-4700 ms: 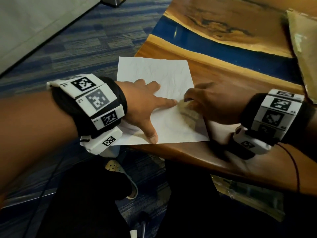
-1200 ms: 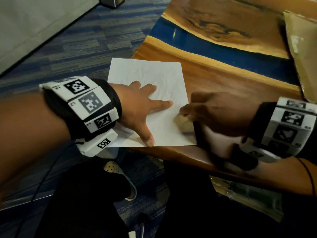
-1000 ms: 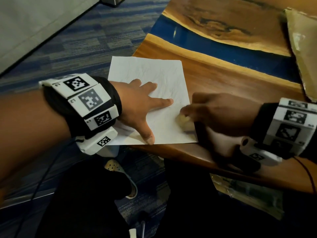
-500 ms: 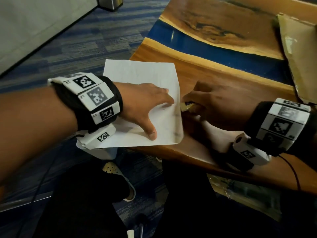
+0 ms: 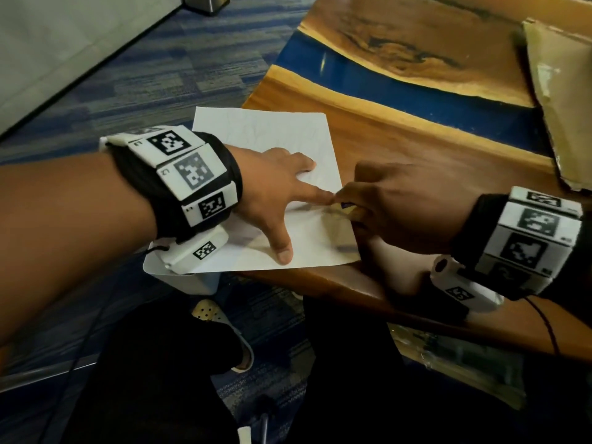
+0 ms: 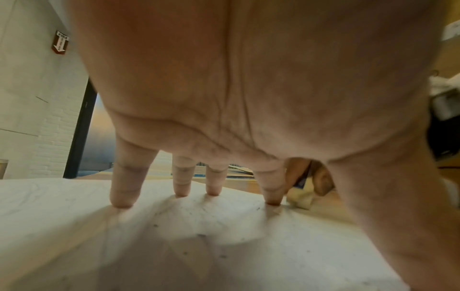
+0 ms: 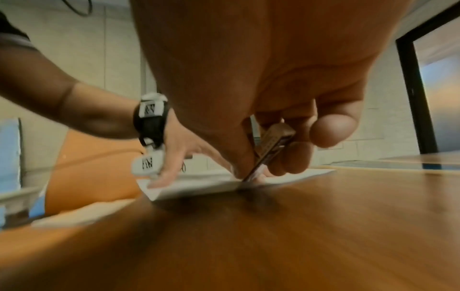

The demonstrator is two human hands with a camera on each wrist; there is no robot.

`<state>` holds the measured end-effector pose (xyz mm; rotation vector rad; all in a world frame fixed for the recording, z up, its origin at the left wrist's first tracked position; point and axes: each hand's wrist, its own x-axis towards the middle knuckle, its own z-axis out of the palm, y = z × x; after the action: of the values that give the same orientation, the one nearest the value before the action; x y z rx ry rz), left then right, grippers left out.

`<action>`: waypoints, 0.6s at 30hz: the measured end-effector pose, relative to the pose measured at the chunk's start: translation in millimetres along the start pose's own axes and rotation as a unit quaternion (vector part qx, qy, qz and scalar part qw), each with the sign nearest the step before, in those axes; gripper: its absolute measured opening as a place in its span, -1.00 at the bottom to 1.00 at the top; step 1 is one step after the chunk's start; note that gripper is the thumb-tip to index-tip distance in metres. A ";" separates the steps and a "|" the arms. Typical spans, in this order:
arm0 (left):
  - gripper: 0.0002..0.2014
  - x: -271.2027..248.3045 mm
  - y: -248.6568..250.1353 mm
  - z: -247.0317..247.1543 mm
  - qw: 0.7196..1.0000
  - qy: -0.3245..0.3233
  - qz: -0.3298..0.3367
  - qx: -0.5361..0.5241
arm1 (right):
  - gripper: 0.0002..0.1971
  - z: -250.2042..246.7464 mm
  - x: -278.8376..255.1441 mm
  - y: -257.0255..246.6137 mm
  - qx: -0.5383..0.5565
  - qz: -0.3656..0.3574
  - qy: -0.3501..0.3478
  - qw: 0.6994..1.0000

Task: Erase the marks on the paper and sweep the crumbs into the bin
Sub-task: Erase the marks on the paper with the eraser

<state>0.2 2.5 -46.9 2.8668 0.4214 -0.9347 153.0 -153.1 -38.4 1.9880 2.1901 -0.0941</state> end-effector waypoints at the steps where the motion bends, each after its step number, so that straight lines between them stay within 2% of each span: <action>1: 0.16 0.5 0.4 -0.1 1.000 -0.002 -0.002 0.001 | -0.60 1.8 -2.3 0.5 0.003 0.004 -0.004 1.000; 2: 0.17 0.7 0.3 0.0 1.000 -0.003 -0.004 0.002 | -0.59 2.8 -5.8 -1.8 0.008 -0.008 -0.007 1.000; 5: 0.18 -0.7 1.1 -0.4 1.000 -0.008 -0.008 0.002 | -0.58 9.4 -18.5 -19.2 0.031 -0.122 -0.048 0.991; 6: 0.18 0.1 1.1 -0.9 1.000 -0.007 -0.007 0.006 | -0.58 10.3 -19.1 -19.5 0.032 -0.139 -0.050 0.988; 10: 0.18 0.0 1.2 -1.1 1.000 -0.010 -0.009 0.003 | -0.52 5.7 -8.4 2.1 0.025 -0.025 0.001 0.999; 11: 0.18 -0.3 1.3 -1.1 1.000 -0.011 -0.010 0.004 | -0.51 5.7 -9.0 -1.6 0.019 -0.031 0.003 0.999; 14: 0.18 0.3 1.4 -0.9 1.000 -0.010 -0.011 0.006 | -0.40 13.6 -16.8 -26.6 0.027 -0.133 -0.049 0.990; 15: 0.18 0.5 1.6 -1.2 1.000 -0.008 -0.010 0.008 | -0.38 13.6 -17.0 -26.2 0.029 -0.134 -0.055 0.989; 18: 0.17 0.2 1.8 -0.5 1.000 -0.008 -0.011 0.007 | -0.47 6.6 -9.8 -2.6 0.039 -0.042 -0.013 0.998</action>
<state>1.1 0.9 -46.6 2.8708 0.4468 -0.9679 151.9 -164.1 -43.4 1.9216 2.2870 -0.2186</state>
